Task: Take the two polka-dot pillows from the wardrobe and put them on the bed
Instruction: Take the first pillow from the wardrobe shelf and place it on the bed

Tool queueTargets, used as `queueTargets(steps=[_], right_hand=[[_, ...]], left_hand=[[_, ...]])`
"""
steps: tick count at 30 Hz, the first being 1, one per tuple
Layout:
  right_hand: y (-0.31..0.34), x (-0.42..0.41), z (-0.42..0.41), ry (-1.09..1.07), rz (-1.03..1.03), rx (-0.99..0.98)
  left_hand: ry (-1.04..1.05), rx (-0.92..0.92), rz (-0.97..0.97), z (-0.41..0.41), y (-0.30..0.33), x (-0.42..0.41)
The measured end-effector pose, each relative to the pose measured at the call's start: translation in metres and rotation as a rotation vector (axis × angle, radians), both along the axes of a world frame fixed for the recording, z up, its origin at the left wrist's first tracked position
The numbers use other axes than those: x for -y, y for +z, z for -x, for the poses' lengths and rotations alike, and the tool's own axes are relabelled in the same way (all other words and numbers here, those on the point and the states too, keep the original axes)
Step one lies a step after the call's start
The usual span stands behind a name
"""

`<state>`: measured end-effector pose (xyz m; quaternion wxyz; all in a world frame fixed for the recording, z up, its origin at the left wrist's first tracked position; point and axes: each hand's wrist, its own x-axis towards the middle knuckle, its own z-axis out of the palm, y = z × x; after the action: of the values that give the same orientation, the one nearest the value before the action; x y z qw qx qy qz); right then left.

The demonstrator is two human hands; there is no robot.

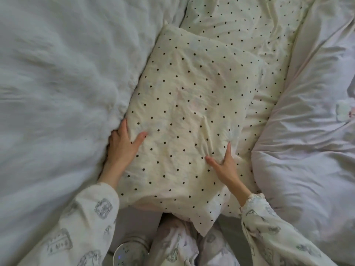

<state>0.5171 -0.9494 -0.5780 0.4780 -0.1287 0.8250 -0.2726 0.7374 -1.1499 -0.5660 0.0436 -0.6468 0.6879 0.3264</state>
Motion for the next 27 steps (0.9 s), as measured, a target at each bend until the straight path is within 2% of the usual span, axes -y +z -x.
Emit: queueTargets(steps=[4, 8, 10, 14, 19, 24, 27], right_hand=[[-0.002, -0.005, 0.004, -0.077, 0.038, 0.051], [0.003, -0.015, -0.012, -0.140, -0.027, 0.012], [0.008, -0.015, -0.029, -0.014, -0.061, -0.140], [0.014, -0.016, -0.069, 0.361, -0.119, -0.331], [0.007, -0.028, -0.061, 0.485, -0.168, -0.298], [0.006, -0.028, -0.038, 0.620, -0.193, -0.180], [0.019, -0.018, -0.023, 0.630, -0.192, -0.123]], left_hand=[[-0.021, -0.024, -0.027, -0.009, -0.006, -0.003], [-0.098, 0.071, 0.130, -0.010, -0.001, -0.035], [-0.208, 0.146, 0.188, -0.003, 0.001, -0.059], [-0.409, 0.226, 0.130, 0.003, -0.004, -0.091], [-0.639, 0.310, 0.073, -0.006, -0.008, -0.099], [-0.676, 0.417, -0.118, 0.008, 0.004, -0.087], [-0.626, 0.409, -0.248, 0.025, 0.018, -0.075]])
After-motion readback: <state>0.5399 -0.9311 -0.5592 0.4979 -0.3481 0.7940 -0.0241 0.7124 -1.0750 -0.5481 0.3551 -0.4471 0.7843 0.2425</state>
